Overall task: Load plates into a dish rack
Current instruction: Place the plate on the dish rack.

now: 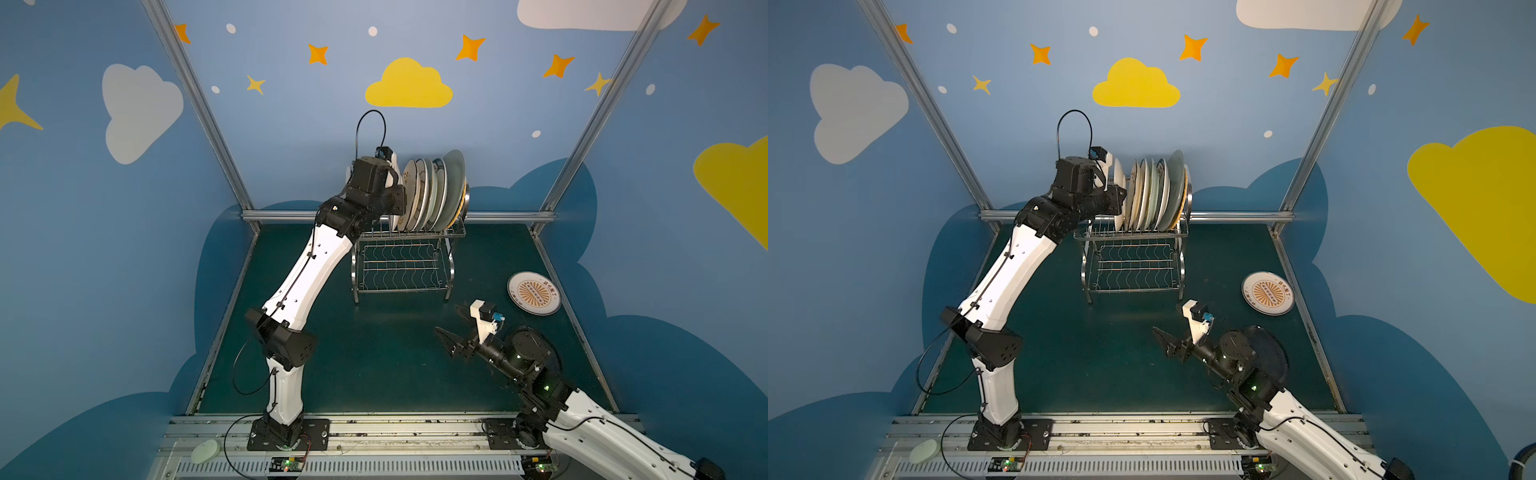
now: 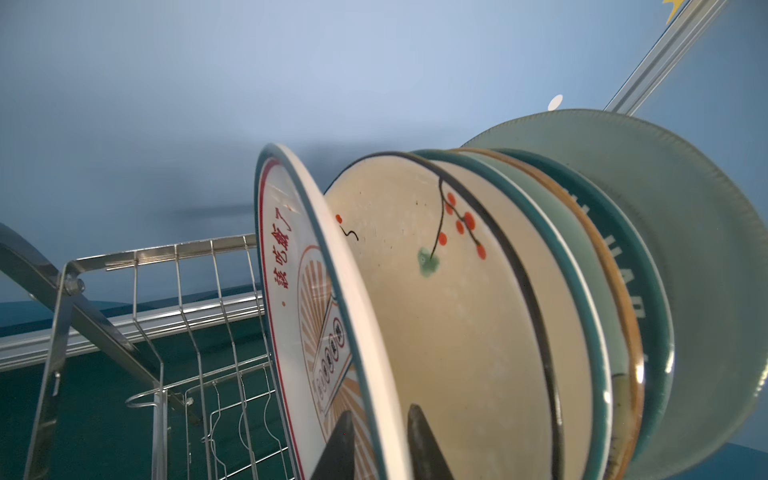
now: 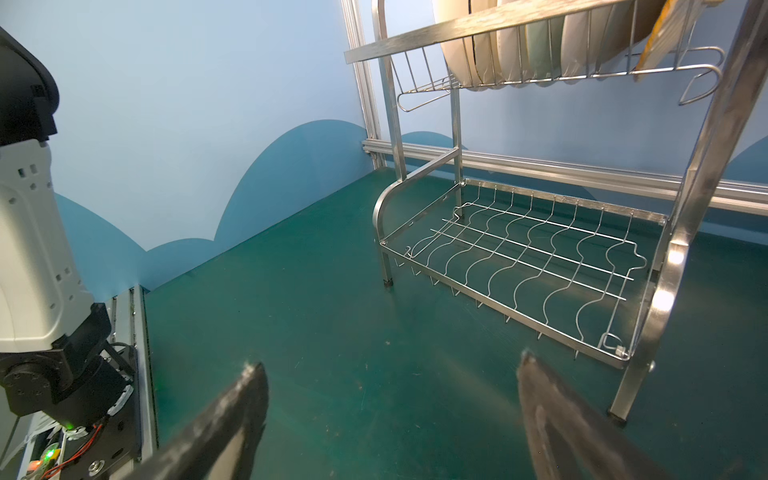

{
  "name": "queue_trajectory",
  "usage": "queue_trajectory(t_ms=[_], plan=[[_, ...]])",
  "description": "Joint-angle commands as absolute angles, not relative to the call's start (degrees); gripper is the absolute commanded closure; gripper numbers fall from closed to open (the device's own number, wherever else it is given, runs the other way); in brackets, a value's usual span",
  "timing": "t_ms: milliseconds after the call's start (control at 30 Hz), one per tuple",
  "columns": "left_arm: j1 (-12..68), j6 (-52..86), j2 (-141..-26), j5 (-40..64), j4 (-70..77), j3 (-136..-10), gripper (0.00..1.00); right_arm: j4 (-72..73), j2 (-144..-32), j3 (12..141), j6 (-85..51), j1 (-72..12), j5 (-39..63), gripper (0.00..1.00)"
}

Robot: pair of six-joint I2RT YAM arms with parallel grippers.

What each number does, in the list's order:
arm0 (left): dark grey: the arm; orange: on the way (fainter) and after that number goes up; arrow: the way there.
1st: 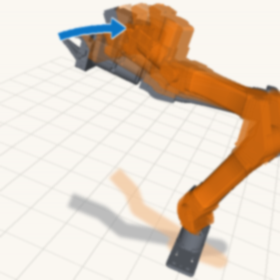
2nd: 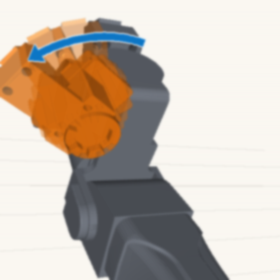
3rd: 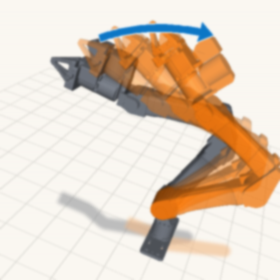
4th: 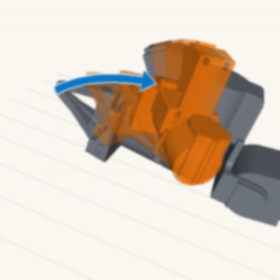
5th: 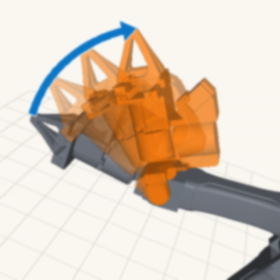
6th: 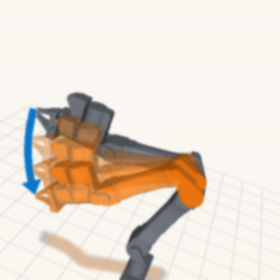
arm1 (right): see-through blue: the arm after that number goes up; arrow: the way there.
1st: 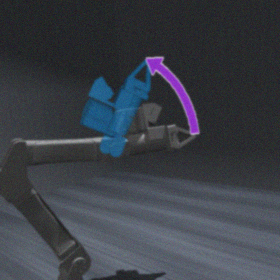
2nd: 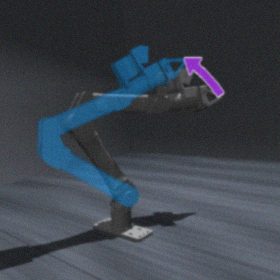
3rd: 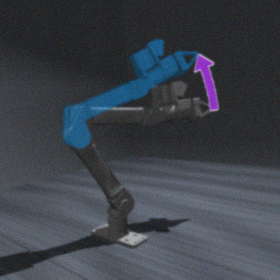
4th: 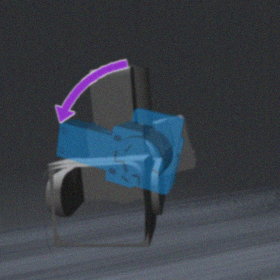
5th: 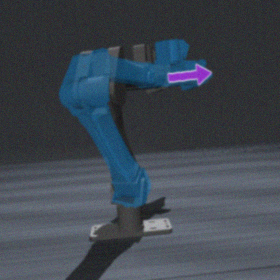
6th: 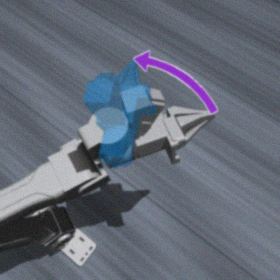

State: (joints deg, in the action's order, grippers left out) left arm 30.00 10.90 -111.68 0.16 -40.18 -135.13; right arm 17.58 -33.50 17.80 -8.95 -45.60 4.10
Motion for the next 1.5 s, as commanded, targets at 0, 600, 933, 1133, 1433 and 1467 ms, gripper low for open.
queue_trajectory(t_ms=[0,600,933,1133,1433,1467], plan=[[29.8,10.6,-112.7,-0.4,-40.2,-136.7,0.74,17.0,-33.5,19.9,-8.9,-46.0,3.8,0.08],[29.7,14.0,-114.8,2.7,-41.5,-142.5,0.60,16.1,-33.5,20.2,-8.9,-46.1,3.4,0.08],[28.8,17.8,-115.3,4.9,-42.2,-146.6,0.56,15.8,-33.0,20.3,-9.1,-46.1,3.1,0.08],[26.9,21.4,-112.0,8.3,-42.8,-148.7,0.55,15.6,-32.9,20.2,-9.0,-46.1,2.7,0.08],[25.5,25.2,-93.7,15.3,-39.1,-130.0,0.52,14.7,-33.4,20.7,-8.9,-46.1,2.0,0.08],[25.4,25.5,-90.4,15.6,-37.2,-125.0,0.50,14.1,-33.4,21.0,-9.2,-46.1,1.7,0.08]])
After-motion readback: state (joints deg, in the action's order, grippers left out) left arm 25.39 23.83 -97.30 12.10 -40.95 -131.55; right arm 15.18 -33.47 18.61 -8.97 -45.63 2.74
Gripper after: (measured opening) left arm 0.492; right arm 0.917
